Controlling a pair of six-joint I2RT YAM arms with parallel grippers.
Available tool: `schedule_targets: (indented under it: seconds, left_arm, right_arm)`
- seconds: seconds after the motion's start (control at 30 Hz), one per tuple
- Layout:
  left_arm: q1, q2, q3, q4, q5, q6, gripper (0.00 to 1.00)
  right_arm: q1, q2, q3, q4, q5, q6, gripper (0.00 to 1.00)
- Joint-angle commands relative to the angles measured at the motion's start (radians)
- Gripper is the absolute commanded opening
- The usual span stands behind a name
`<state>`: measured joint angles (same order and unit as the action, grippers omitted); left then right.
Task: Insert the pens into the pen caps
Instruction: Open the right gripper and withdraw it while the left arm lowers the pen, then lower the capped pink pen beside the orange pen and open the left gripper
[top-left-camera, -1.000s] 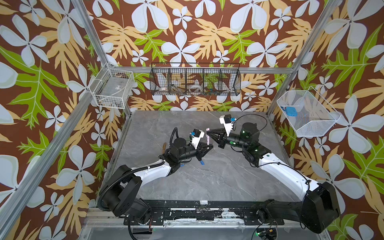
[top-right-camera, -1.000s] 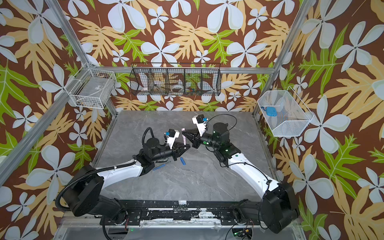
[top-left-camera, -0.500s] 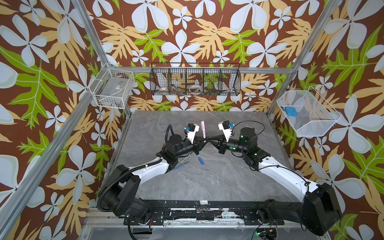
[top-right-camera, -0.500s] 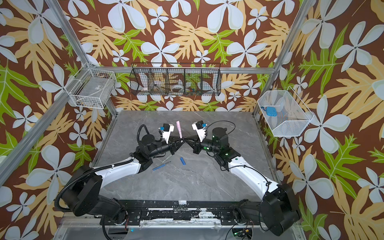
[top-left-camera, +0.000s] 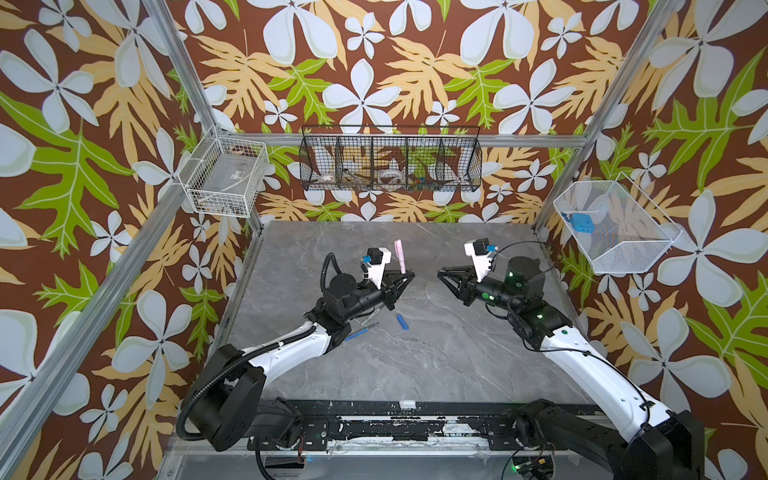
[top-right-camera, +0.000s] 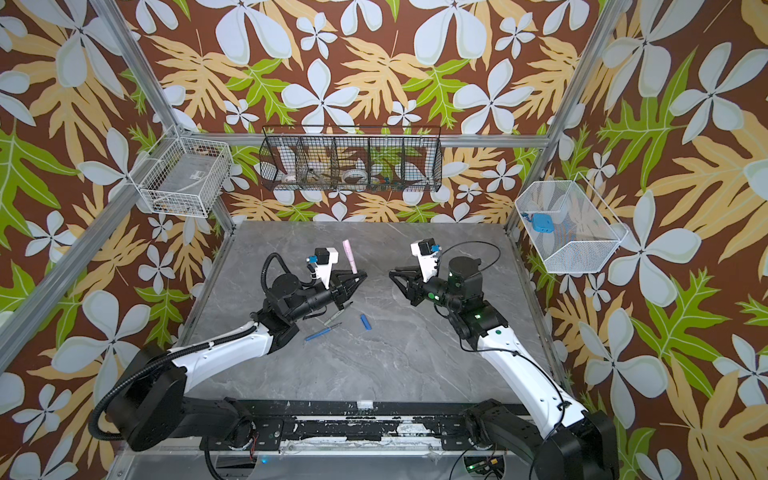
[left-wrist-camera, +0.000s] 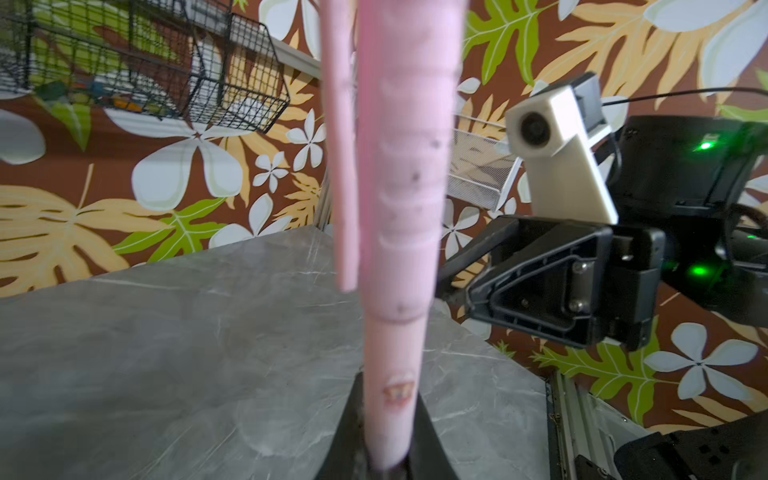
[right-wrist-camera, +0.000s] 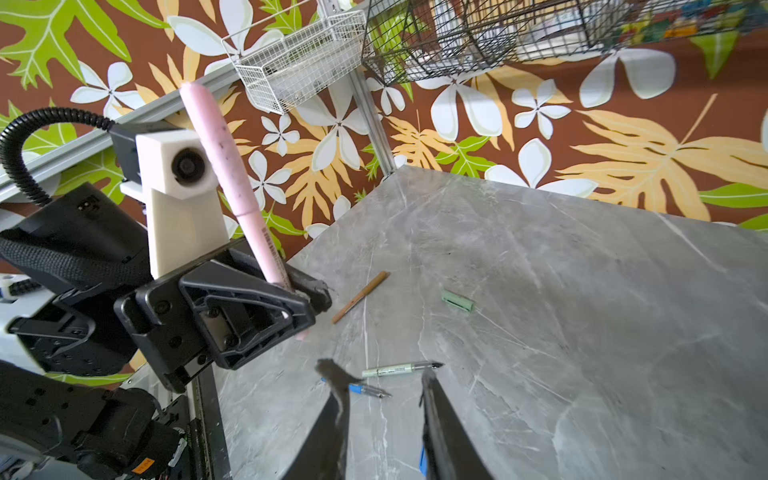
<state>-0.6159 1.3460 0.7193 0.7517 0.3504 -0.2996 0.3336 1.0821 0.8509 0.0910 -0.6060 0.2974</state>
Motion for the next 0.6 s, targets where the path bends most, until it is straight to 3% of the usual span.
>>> schedule_targets:
  seconds: [0.0, 0.2, 0.33, 0.57]
  left_arm:
    - [0.004, -0.050, -0.007, -0.183, -0.151, 0.078, 0.00]
    - [0.051, -0.154, -0.026, -0.398, -0.345, 0.081, 0.00]
    - [0.146, -0.201, -0.046, -0.498, -0.389, 0.046, 0.00]
    - [0.308, -0.134, -0.048, -0.664, -0.483, 0.012, 0.00]
  right_arm:
    - [-0.019, -0.008, -0.005, -0.008, 0.038, -0.018, 0.39]
    - [-0.022, 0.009, -0.012, 0.029, 0.045, -0.027, 0.47]
    - [-0.024, 0.038, 0.006, 0.020, 0.041, -0.042, 0.48]
    - [-0.024, 0.093, 0.007, 0.024, 0.042, -0.042, 0.49]
